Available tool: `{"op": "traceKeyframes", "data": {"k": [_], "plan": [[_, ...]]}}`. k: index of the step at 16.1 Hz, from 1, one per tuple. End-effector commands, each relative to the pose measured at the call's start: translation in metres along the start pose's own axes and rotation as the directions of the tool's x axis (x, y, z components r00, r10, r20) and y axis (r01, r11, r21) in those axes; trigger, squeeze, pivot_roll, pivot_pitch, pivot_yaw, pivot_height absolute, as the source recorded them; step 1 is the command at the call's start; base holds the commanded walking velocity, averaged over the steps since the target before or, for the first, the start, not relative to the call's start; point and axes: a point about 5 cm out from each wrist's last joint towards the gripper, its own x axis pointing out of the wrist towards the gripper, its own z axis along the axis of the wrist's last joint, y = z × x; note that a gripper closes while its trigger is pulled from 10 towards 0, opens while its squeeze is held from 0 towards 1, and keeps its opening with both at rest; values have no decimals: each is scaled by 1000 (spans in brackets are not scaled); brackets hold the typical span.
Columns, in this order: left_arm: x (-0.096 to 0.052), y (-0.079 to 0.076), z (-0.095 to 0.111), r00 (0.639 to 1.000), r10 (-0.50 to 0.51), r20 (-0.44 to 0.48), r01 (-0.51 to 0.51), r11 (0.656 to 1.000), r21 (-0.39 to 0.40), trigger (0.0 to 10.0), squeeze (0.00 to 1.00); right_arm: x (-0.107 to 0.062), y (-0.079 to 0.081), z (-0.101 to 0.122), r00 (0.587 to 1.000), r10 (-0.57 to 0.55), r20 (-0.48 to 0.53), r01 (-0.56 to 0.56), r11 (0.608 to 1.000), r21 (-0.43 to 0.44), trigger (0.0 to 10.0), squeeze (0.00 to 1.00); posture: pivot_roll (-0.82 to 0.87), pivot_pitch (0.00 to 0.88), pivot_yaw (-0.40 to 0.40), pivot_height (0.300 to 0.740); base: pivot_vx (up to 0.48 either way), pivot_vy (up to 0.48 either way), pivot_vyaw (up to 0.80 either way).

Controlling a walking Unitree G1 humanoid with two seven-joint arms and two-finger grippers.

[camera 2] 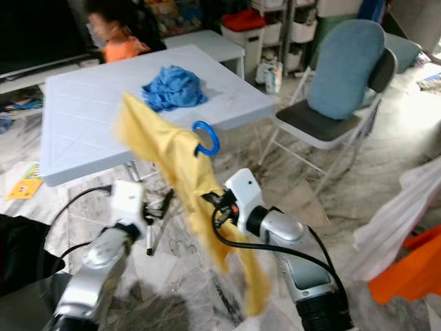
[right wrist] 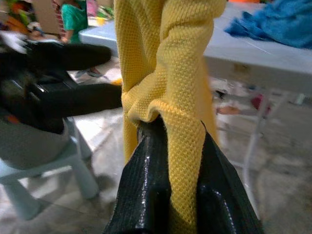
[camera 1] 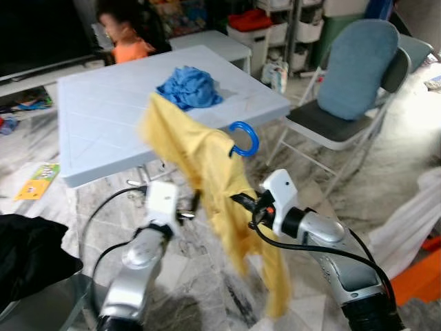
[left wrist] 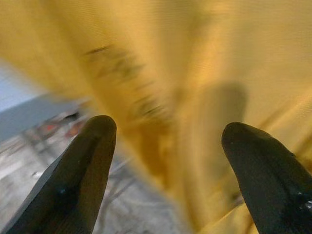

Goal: Hang hanger

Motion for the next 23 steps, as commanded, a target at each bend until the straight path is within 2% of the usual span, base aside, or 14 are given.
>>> {"op": "traceKeyframes", "data": {"k": [1, 4, 7, 10, 11, 12, 15, 16, 17, 18, 19, 21, 22, 23], "plan": [[5, -4, 4, 999, -42, 10, 42, 999, 27, 10000, 0, 4, 3, 19, 998, 42, 56, -41, 999, -24, 10000, 0, -150, 0, 57, 740, 0, 0, 0], [20, -14, 13, 994, -106, 36, 105, 994, 41, 10000, 0, 4, 11, 27, 992, 109, 62, -109, 994, -18, 10000, 0, -164, 0, 62, 740, 0, 0, 0], [29, -10, 14, 997, -72, 41, 69, 996, 56, 10000, 0, -1, 17, 37, 981, 182, 72, -184, 983, 21, 10000, 0, -176, 0, 67, 740, 0, 0, 0], [31, 14, 9, 997, 76, 27, -78, 994, 81, 10000, 0, -14, 16, 44, 966, 254, 50, -256, 966, 28, 10000, 0, -184, 0, 70, 740, 0, 0, 0], [30, 23, 8, 992, 124, 28, -126, 988, 93, 10000, 0, -18, 15, 42, 964, 265, 30, -266, 964, 19, 10000, 0, -185, 0, 70, 740, 0, 0, 0], [28, 40, 8, 981, 191, 32, -193, 976, 100, 10000, 0, -24, 9, 34, 967, 253, -27, -253, 967, -2, 10000, 0, -184, 0, 69, 740, 0, 0, 0], [24, 59, 8, 964, 264, 43, -268, 955, 129, 10000, 0, -32, 6, 25, 959, 263, -103, -265, 964, -7, 10000, 0, -179, 0, 65, 740, 0, 0, 0], [21, 66, 7, 956, 291, 44, -294, 946, 138, 10000, 0, -38, 5, 17, 948, 278, -159, -287, 957, -39, 10000, 0, -177, 0, 64, 740, 0, 0, 0], [17, 76, 6, 946, 321, 43, -324, 935, 143, 10000, 0, -44, -6, 7, 950, 207, -233, -233, 968, -88, 10000, 0, -176, 0, 64, 740, 0, 0, 0], [17, 77, 6, 945, 323, 44, -326, 935, 142, 10000, 0, -44, -8, 6, 950, 200, -240, -228, 969, -97, 10000, 0, -176, 0, 64, 740, 0, 0, 0], [15, 80, 5, 942, 332, 42, -334, 931, 149, 10000, 0, -44, -13, 1, 945, 157, -286, -205, 968, -145, 10000, 0, -177, 0, 65, 740, 0, 0, 0], [11, 79, 4, 942, 331, 47, -335, 931, 149, 10000, 0, -41, -28, -5, 943, 25, -332, -111, 964, -243, 10000, 0, -176, 0, 67, 740, 0, 0, 0], [10, 77, 8, 944, 324, 66, -330, 934, 134, 10000, 0, -46, -35, -12, 919, -9, -395, -131, 936, -327, 10000, 0, -172, 0, 63, 740, 0, 0, 0], [10, 78, 11, 944, 320, 76, -328, 936, 127, 10000, 0, -51, -39, -17, 901, -13, -433, -164, 915, -368, 10000, 0, -172, 0, 63, 740, 0, 0, 0]]}}
